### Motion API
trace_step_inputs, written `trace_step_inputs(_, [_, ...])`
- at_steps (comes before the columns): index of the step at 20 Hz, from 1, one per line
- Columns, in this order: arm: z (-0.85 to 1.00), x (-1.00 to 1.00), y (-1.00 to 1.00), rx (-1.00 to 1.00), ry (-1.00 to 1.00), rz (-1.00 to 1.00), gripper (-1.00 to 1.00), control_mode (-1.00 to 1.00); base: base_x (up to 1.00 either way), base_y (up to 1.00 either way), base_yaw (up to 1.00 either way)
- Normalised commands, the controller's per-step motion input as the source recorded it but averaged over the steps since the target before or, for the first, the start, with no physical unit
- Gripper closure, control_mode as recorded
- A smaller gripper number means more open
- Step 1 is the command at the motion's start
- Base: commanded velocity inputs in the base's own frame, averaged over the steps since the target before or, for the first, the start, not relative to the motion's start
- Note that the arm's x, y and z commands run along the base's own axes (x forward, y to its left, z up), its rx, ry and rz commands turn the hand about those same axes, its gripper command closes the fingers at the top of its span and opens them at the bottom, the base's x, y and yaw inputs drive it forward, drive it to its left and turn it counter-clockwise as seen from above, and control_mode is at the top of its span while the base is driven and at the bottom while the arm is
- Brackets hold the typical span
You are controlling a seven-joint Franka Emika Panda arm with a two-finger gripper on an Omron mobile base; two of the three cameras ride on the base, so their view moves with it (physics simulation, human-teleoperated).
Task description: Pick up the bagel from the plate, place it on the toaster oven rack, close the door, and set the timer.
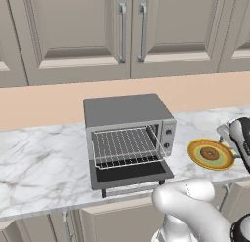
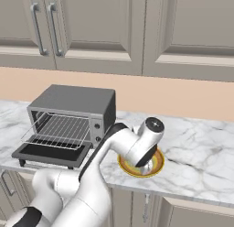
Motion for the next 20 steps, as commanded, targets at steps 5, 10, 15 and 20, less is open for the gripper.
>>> trace_step_inputs(5, [-0.34,0.38,-0.22,0.0,-0.01,0.33,-1.0,-1.0,0.0,0.0,0.0])
trace_step_inputs(10, [-0.27,0.01,-0.05,-0.02,-0.06,0.26,-1.0,-1.0,0.0,0.0,0.0])
trace_step_inputs(15, [-0.29,0.1,0.0,-0.05,-0.08,0.18,-1.0,-1.0,0.0,0.0,0.0])
trace_step_inputs(20, [-0.17,0.12,0.12,-0.02,-0.11,0.12,-1.0,-1.0,0.0,0.0,0.0])
